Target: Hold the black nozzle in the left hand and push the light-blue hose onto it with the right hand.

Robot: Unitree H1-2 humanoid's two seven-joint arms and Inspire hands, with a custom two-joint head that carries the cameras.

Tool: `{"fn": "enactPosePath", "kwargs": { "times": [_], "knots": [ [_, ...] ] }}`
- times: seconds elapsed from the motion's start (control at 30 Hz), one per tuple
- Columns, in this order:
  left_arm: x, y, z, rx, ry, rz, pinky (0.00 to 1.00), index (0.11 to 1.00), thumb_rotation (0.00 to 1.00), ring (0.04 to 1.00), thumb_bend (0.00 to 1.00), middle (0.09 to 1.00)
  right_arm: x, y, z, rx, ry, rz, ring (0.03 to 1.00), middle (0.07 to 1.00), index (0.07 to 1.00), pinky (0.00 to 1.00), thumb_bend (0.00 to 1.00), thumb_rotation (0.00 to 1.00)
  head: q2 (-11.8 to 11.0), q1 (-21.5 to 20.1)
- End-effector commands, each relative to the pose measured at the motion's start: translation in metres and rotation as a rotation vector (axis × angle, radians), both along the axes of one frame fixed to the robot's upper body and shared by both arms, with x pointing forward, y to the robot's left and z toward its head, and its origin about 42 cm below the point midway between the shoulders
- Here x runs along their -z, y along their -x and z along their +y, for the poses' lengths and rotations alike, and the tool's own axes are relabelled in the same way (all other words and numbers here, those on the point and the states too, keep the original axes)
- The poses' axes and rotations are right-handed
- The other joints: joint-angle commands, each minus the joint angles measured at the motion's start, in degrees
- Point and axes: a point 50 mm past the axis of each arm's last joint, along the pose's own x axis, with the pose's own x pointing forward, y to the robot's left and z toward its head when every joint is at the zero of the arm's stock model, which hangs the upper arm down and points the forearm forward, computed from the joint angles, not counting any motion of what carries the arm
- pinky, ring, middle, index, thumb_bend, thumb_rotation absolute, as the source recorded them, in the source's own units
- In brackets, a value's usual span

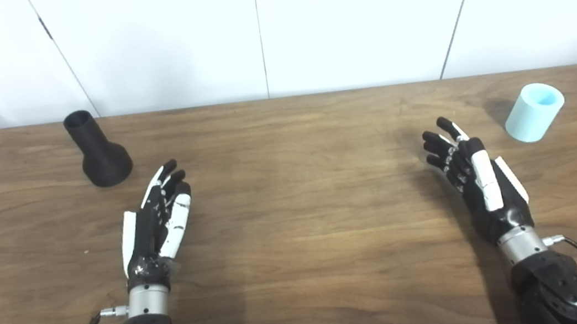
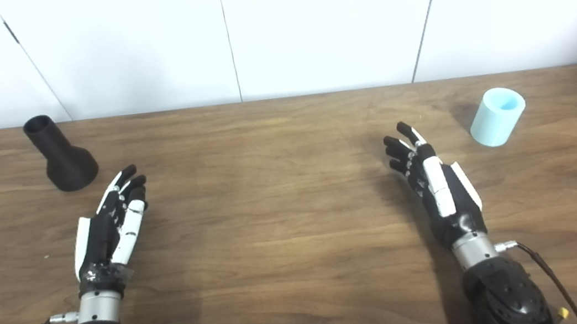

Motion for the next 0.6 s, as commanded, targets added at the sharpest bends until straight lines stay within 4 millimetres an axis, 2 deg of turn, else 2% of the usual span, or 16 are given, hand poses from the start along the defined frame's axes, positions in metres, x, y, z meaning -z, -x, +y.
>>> {"fn": "enactPosePath", "kwargs": {
  "times": [0.0,0.57],
  "knots": [
    [-0.0138,-0.0031,-0.001,0.011,-0.014,-0.063,0.81,0.907,0.69,0.87,0.36,0.863,-0.0179,-0.005,-0.0016,-0.007,0.014,-0.07,0.903,0.879,0.941,0.9,0.59,1.0,0.05,0.0],
    [-0.0138,-0.0021,-0.0012,0.012,-0.006,-0.062,0.81,0.91,0.69,0.868,0.37,0.859,-0.0181,-0.0042,-0.0011,-0.001,0.024,-0.066,0.896,0.873,0.943,0.88,0.59,1.0,-0.14,0.33]
  ]
}}
